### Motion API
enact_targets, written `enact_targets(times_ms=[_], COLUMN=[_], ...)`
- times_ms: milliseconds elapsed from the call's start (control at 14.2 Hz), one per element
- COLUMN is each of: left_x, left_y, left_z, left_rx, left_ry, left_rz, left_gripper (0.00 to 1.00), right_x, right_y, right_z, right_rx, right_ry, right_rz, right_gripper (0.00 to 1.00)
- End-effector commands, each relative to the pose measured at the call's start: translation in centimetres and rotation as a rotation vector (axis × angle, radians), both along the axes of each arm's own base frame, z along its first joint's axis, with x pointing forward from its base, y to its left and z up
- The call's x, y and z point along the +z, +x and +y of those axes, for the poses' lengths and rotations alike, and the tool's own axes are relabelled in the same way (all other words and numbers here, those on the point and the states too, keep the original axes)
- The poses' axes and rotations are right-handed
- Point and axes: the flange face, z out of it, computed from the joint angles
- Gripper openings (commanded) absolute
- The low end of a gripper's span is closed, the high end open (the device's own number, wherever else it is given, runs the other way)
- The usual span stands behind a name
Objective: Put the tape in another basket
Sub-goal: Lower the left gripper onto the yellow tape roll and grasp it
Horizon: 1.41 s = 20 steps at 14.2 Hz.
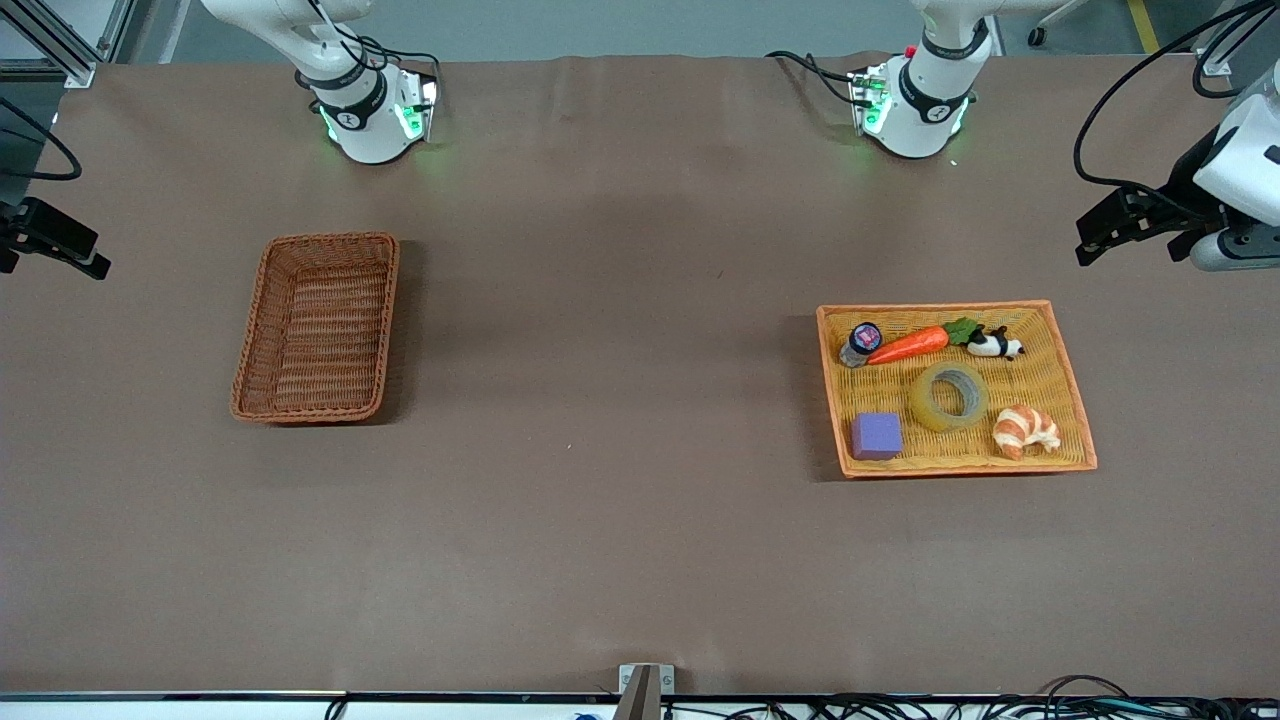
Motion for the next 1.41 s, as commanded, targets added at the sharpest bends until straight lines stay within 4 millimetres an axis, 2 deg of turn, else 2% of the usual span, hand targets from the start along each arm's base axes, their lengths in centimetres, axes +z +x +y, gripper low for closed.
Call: enact_targets(times_ms=[0, 212, 353, 494, 635, 706, 776, 918, 988, 1129, 1200, 1271, 1341], left_x=[0.4, 0.8, -0.8, -3.8, -8.5, -11.5, -14.7, -21.5, -25.7, -32.1, -34.7, -36.4, -37.9], left_y=[0.5, 1.1, 2.1, 3.9, 5.6, 5.9, 6.3, 6.8, 6.6, 5.9, 5.4, 5.3, 5.1], left_z=[0.5, 1.1, 2.4, 2.2, 2.6, 3.0, 4.6, 5.3, 5.1, 4.8, 4.8, 4.7, 4.7], left_rx=[0.005, 0.008, 0.027, 0.035, 0.032, 0.035, 0.055, 0.060, 0.055, 0.048, 0.047, 0.048, 0.048], left_ry=[0.018, 0.017, 0.014, 0.011, 0.037, 0.033, 0.027, 0.014, 0.005, -0.012, -0.018, -0.021, -0.024], left_rz=[0.009, 0.019, 0.046, 0.070, 0.011, -0.024, -0.053, -0.077, -0.070, -0.073, -0.065, -0.043, -0.020], left_gripper=[1.00, 1.00, 1.00, 1.00, 1.00, 1.00, 1.00, 1.00, 1.00, 1.00, 1.00, 0.99, 0.94], right_x=[0.0, 0.0, 0.0, 0.0, 0.0, 0.0, 0.0, 0.0, 0.0, 0.0, 0.0, 0.0, 0.0], right_y=[-0.3, -0.4, -0.4, -0.4, -0.4, -0.4, -0.4, -0.4, -0.4, -0.4, -0.4, -0.4, -0.4], right_z=[-0.3, -0.3, -0.3, -0.3, -0.4, -0.4, -0.4, -0.4, -0.4, -0.4, -0.4, -0.3, -0.4], right_rx=[0.007, 0.007, 0.007, 0.007, 0.006, 0.006, 0.005, 0.006, 0.006, 0.006, 0.006, 0.007, 0.006], right_ry=[0.000, 0.000, 0.000, 0.000, 0.000, 0.000, -0.001, 0.000, 0.000, 0.000, 0.000, 0.000, 0.000], right_rz=[0.004, 0.002, 0.004, 0.004, 0.004, 0.004, 0.004, 0.004, 0.004, 0.004, 0.004, 0.004, 0.004], right_gripper=[1.00, 1.00, 1.00, 1.00, 1.00, 1.00, 1.00, 1.00, 1.00, 1.00, 1.00, 1.00, 1.00])
